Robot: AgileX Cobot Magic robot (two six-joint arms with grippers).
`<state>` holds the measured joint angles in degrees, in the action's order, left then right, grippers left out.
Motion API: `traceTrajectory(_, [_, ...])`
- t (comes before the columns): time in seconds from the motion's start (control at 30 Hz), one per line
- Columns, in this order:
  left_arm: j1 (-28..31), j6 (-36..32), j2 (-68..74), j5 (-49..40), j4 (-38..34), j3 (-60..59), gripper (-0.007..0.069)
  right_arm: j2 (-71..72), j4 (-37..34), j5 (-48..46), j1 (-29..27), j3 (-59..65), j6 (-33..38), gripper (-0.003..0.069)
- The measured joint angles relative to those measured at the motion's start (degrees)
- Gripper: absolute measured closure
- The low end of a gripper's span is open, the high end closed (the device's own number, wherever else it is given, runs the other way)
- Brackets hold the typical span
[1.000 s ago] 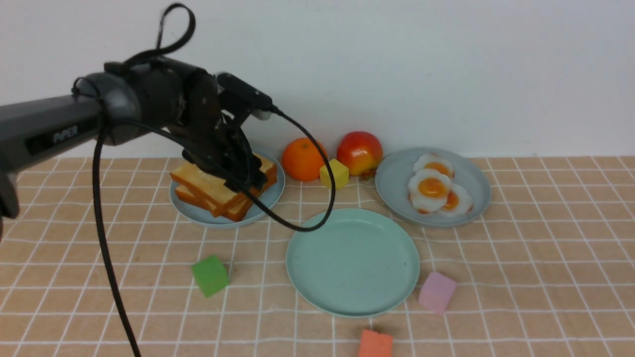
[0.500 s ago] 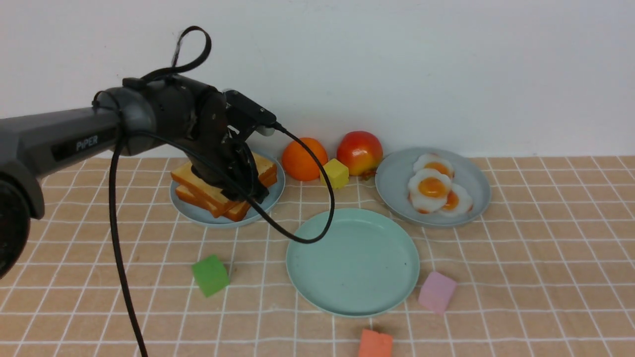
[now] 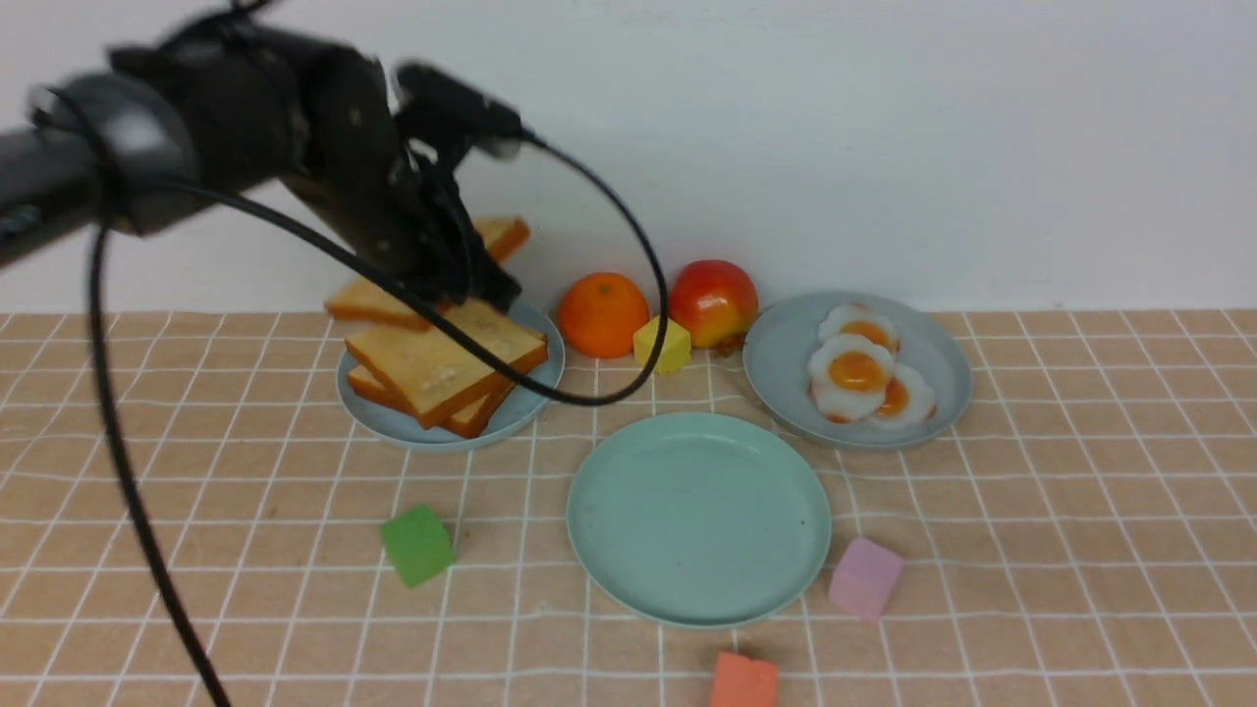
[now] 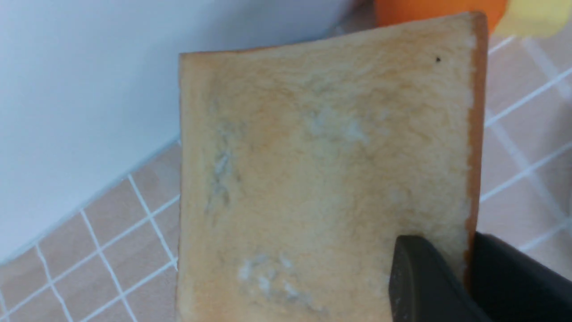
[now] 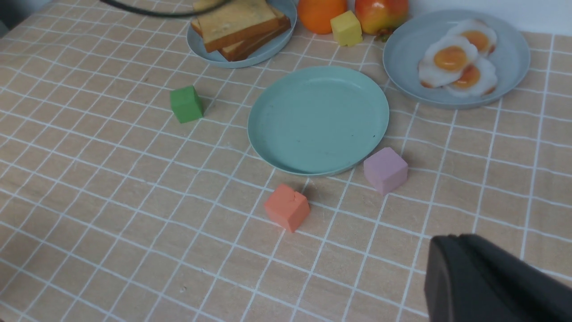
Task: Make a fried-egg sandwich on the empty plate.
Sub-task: Use the left arm to put a slice of bread into the empty plate in the middle
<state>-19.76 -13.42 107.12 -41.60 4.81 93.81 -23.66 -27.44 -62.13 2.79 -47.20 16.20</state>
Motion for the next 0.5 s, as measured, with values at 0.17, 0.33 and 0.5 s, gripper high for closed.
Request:
traceTrajectory(0.17, [-7.52,0.00,-3.47,-3.17,0.23,-1.88,0.0498,0.00,0.00,-0.14,0.00,0.00,0.07,0.0627])
traceTrajectory(0.33, [-19.12,-1.21,-3.22,-2.26,1.96,-8.19,0.0498,0.00,0.06,-0.60,0.00,0.00,0.14,0.0627])
traceTrajectory(0.5, [-26.15,-1.32,-1.46,1.89,3.64,-12.55,0.0498,0.00,0.12,-1.92,0.00,0.00,0.14,0.0627])
